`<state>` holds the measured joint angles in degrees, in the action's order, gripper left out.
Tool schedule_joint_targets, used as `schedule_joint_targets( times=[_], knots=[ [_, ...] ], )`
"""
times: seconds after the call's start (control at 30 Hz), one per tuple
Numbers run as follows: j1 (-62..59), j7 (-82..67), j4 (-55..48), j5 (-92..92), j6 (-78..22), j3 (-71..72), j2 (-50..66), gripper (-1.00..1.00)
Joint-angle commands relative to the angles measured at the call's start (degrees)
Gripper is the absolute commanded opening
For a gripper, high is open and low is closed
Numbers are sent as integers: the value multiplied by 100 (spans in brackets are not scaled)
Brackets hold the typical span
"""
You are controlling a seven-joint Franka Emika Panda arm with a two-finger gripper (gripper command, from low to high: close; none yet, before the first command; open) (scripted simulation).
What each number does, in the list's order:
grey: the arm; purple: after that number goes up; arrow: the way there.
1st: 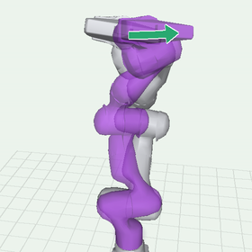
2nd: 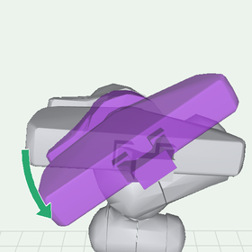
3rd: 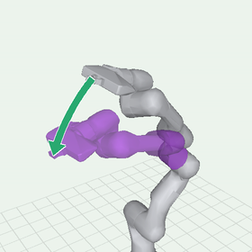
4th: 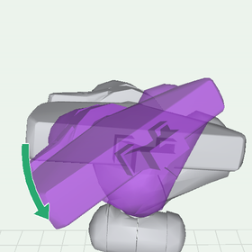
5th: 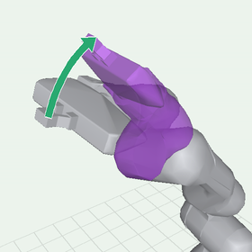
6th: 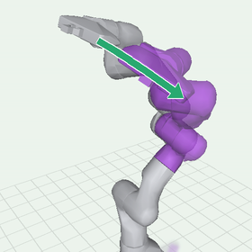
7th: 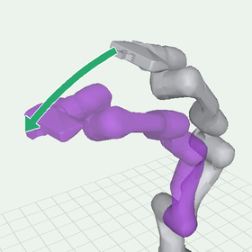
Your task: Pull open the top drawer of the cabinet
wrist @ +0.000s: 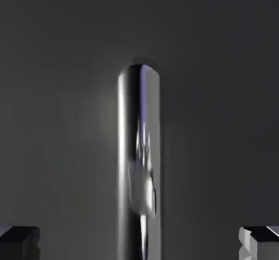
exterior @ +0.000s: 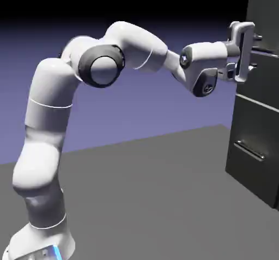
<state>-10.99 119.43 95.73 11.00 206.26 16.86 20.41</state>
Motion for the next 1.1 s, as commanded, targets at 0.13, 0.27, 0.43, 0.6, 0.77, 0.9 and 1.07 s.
schedule_joint_targets(
  times=[0.13,0.27,0.43,0.6,0.77,0.9,1.07],
  knots=[
    [207,-162,-520,113,-161,-158,344,-100],
    [-76,108,310,-82,103,45,-197,-100],
    [-402,567,1348,-374,391,218,-928,-100],
    [-637,1157,2386,-743,624,249,-1741,-100],
    [-696,1802,3424,-1173,793,83,-2648,-100],
    [-593,2263,4254,-1520,861,-186,-3449,-100],
    [-342,2665,5211,-1893,812,-593,-4487,-100]
  ],
)
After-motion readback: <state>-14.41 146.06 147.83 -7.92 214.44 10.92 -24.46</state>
